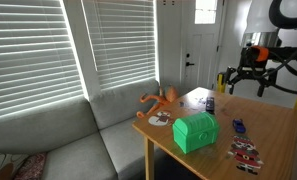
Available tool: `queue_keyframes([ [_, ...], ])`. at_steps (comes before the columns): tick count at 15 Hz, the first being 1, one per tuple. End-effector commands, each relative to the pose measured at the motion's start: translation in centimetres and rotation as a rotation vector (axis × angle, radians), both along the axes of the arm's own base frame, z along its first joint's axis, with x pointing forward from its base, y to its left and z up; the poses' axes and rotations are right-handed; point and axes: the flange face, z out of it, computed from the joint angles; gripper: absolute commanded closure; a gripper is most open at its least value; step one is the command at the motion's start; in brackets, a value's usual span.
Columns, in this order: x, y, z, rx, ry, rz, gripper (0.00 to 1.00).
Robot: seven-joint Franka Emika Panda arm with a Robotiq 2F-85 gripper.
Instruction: Move the toy car along the table twice
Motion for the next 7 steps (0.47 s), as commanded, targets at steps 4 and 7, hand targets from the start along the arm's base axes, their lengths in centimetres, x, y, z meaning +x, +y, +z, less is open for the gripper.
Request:
queue_keyframes([
  [4, -1.7, -0.7, 3.5, -0.007, -0.062, 0.043, 0.00],
  [7, -2.2, -1.0, 4.1, -0.009, -0.075, 0.052, 0.00],
])
